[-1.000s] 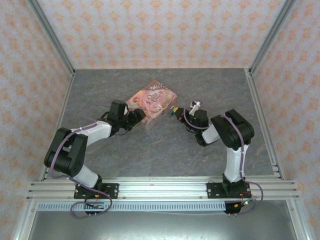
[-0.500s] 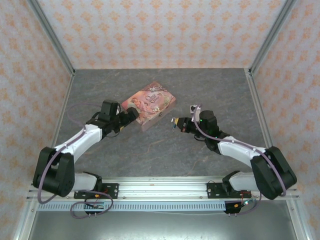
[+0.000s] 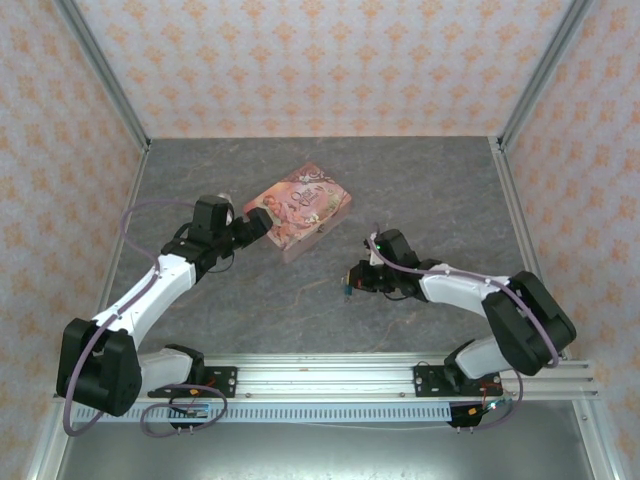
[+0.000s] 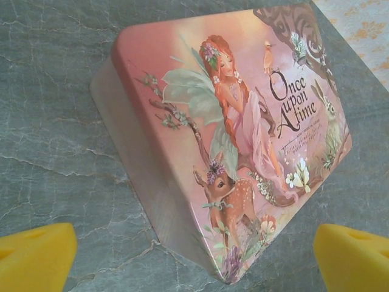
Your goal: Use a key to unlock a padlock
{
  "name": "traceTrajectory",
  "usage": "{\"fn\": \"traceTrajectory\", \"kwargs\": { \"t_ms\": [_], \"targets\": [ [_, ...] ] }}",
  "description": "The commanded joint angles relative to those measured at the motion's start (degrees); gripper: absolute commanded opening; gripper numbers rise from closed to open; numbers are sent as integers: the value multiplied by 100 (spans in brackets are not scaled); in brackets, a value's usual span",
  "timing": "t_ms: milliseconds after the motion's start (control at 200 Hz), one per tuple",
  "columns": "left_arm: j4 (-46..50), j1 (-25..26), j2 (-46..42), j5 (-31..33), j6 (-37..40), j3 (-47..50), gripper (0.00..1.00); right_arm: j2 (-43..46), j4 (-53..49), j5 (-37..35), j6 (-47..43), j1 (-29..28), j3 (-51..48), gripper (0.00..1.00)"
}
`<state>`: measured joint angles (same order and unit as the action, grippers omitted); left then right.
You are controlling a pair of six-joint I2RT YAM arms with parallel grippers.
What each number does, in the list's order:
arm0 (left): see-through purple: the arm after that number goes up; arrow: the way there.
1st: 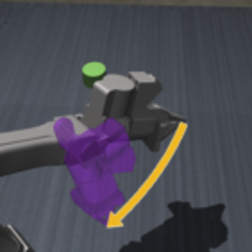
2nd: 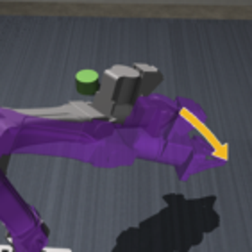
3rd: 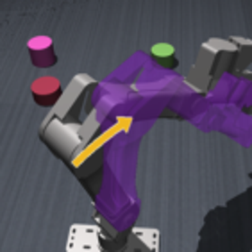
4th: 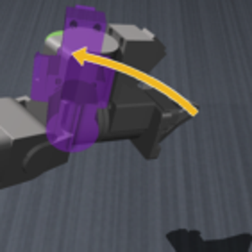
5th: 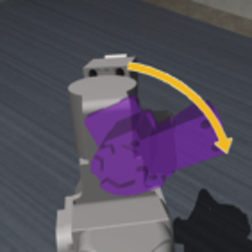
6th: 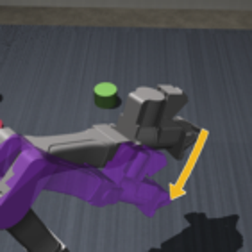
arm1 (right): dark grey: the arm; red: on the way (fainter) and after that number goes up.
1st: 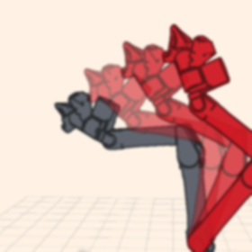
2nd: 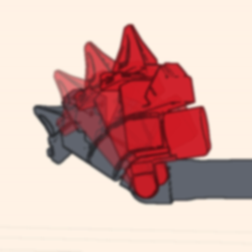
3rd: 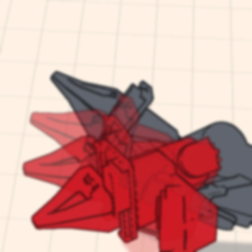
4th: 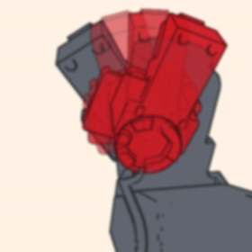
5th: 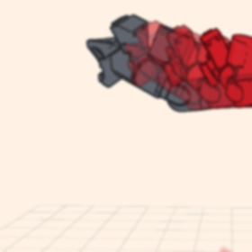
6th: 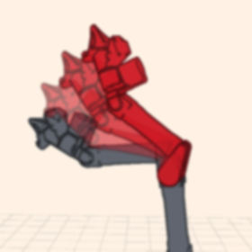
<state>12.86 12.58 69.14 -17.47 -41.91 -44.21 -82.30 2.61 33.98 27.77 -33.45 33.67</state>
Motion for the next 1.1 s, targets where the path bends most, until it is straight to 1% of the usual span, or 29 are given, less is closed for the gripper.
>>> {"fn": "traceTrajectory", "kwargs": {
  "t_ms": [0,65,120,195,295,375,415,510,540,545,611,676,756,821,881,921,1006,1096],
  "targets": [
    [221,-54,-163,159,87,-96,100,-149,222,-154,-44,-21,193,6],
    [262,-49,-197,170,108,-92,100,-148,241,-253,-108,-21,205,17],
    [299,-49,-232,177,137,-104,100,-113,82,-364,-204,-3,270,23],
    [380,-60,-308,232,206,-150,100,61,-219,-495,-368,92,395,29],
    [564,-66,-422,387,368,-297,100,543,-655,-764,-624,357,529,34],
    [688,-87,-554,607,508,-402,100,1037,-1106,-1110,-949,663,686,39],
    [732,-96,-635,765,604,-437,100,1290,-1316,-1353,-1138,817,751,43],
    [711,-100,-929,1428,986,-399,100,1925,-1552,-2070,-1611,1164,797,56],
    [648,-105,-1061,1736,1173,-328,100,2104,-1503,-2241,-1802,1279,766,62],
    [630,-101,-1079,1786,1228,-318,100,2157,-1486,-2315,-1854,1306,753,64],
    [378,-106,-1374,2539,1642,-33,100,2462,-1239,-2757,-2177,1573,617,76],
    [35,-108,-1696,3304,1928,332,100,2619,-929,-3061,-2460,1854,459,88],
    [-631,-108,-2028,4032,2219,843,100,2615,-589,-3300,-2567,2270,285,100],
    [-1466,-124,-2156,4708,2468,1405,100,2506,-159,-3401,-2388,2658,76,99],
    [-2161,-145,-2139,5059,2746,1871,100,2322,535,-3417,-2301,2965,-249,99],
    [-2389,-184,-2065,5073,2905,2041,100,2146,1065,-3477,-2392,3072,-474,99],
    [-2403,-268,-1800,5002,2913,2087,100,1667,1957,-3651,-2687,3137,-778,99],
    [-2828,-279,-1442,4776,3169,2208,100,994,2776,-3479,-2825,3184,-906,99]
  ]
}}
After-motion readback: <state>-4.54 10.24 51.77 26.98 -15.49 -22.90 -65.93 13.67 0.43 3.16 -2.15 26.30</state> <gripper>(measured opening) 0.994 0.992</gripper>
